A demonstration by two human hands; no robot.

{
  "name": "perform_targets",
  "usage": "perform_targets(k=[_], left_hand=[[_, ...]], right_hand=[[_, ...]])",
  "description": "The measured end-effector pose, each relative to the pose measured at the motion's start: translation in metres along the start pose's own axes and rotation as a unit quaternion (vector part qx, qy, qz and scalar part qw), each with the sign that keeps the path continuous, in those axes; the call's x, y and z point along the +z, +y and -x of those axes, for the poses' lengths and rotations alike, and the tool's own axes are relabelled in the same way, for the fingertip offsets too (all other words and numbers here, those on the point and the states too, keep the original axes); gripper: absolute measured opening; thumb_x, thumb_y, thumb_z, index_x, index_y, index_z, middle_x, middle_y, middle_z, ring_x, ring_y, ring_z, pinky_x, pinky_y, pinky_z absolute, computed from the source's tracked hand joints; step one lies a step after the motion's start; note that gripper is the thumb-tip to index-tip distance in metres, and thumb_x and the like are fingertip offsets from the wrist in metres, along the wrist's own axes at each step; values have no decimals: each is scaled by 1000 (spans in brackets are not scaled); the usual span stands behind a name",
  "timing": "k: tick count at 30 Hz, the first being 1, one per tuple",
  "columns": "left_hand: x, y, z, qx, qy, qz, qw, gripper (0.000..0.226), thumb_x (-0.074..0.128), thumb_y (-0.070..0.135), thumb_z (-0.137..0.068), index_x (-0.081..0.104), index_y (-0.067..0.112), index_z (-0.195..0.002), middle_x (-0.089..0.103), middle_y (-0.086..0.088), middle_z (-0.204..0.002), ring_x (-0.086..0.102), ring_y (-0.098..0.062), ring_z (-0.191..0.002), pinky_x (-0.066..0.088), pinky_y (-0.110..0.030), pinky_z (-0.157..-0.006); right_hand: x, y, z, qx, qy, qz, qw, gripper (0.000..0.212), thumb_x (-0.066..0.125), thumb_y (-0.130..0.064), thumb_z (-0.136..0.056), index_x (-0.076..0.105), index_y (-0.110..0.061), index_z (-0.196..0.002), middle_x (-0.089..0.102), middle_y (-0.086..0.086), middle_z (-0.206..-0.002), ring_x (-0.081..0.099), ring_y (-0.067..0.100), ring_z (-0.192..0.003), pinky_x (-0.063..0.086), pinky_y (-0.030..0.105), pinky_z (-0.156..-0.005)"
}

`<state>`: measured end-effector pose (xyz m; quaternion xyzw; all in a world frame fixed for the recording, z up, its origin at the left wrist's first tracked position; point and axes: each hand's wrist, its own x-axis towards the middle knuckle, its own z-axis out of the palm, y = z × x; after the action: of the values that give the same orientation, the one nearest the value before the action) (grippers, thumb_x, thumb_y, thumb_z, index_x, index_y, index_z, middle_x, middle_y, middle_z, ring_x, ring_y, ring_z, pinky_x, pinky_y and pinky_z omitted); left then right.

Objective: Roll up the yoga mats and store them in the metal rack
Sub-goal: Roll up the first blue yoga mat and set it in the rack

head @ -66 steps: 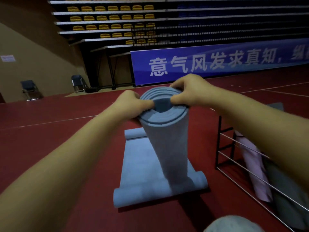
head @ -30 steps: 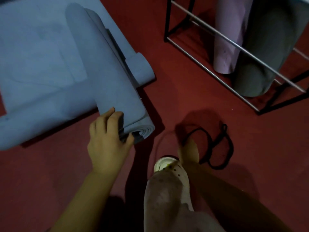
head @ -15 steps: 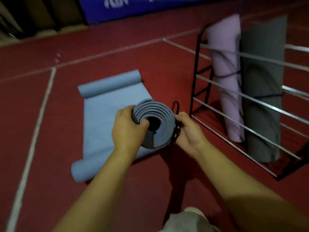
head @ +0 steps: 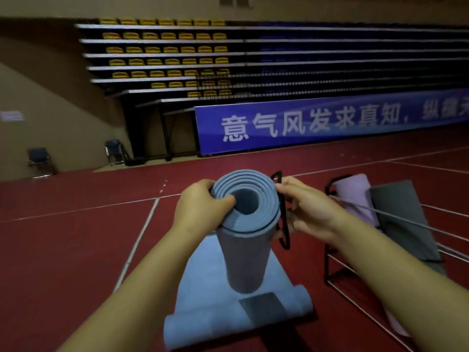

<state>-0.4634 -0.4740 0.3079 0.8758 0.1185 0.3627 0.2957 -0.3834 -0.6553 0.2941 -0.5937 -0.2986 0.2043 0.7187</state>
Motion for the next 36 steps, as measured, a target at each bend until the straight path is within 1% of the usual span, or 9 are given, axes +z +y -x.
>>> perform_targets(k=[5,8,11,19,23,26,30,33,36], left_hand=[[-50,15,21,-11,3,-11,1000,16,67,25,-73,69,10,-78,66,-7,-67,65,-24,-62,58,-41,-55],[-52,-4,26,-64,-44,-12,997,18,68,20,-75,67,3,-76,66,-15,-66,67,-29,-56,57,-42,-49],[-32,-35,33,-114,-119,-41,985,23,68,21,-78,60,4,-67,62,-12,-57,62,-20,-42,53,-31,-40],[8,-75,50,-94,-235,-54,966,24,63,25,-84,50,16,-66,51,-2,-58,55,-19,-50,48,-26,-41],[4,-76,51,-77,-305,40,948,6,68,25,-85,64,23,-88,65,-1,-80,59,-10,-65,47,-16,-49],[12,-70,54,-77,-325,75,939,16,72,24,-81,62,22,-93,66,-5,-90,59,-8,-71,47,-15,-49],[24,-75,52,-112,-269,80,953,49,74,28,-78,44,18,-116,54,-3,-79,50,-10,-57,41,-21,-43],[25,-81,48,-84,-309,109,941,89,70,27,-84,7,50,-142,48,-5,-71,46,-11,-51,40,-19,-44],[27,-80,44,-60,-310,96,944,60,68,33,-85,38,52,-134,60,-3,-84,59,-15,-62,50,-27,-51]], right_hand=[[31,-38,26,27,-40,53,997,16,46,-26,-98,45,-20,-83,48,10,-102,56,32,-81,48,71,-66],[45,-25,24,82,-40,81,993,16,47,-25,-98,45,-19,-82,45,11,-105,57,37,-88,49,68,-55],[49,9,17,142,-50,116,982,15,46,-26,-98,44,-19,-85,45,11,-108,55,37,-97,47,70,-63],[53,61,6,168,-97,358,914,16,49,-42,-96,61,-32,-92,61,-1,-114,59,23,-107,56,46,-79],[43,57,-3,10,-82,484,871,23,50,-28,-97,67,-26,-113,55,-10,-116,49,8,-113,38,25,-99],[47,55,-8,37,-135,516,845,36,42,-17,-94,67,-36,-112,60,-8,-123,56,18,-113,41,36,-103],[37,48,-11,63,-169,530,829,35,45,-26,-79,63,-51,-96,68,2,-109,62,35,-97,50,49,-85],[32,48,-14,65,-186,537,821,40,68,-25,-77,48,-38,-109,61,1,-107,62,27,-97,54,44,-84],[35,57,-27,42,-147,582,799,51,72,-24,-79,34,-26,-114,56,1,-106,60,21,-93,53,36,-79]])
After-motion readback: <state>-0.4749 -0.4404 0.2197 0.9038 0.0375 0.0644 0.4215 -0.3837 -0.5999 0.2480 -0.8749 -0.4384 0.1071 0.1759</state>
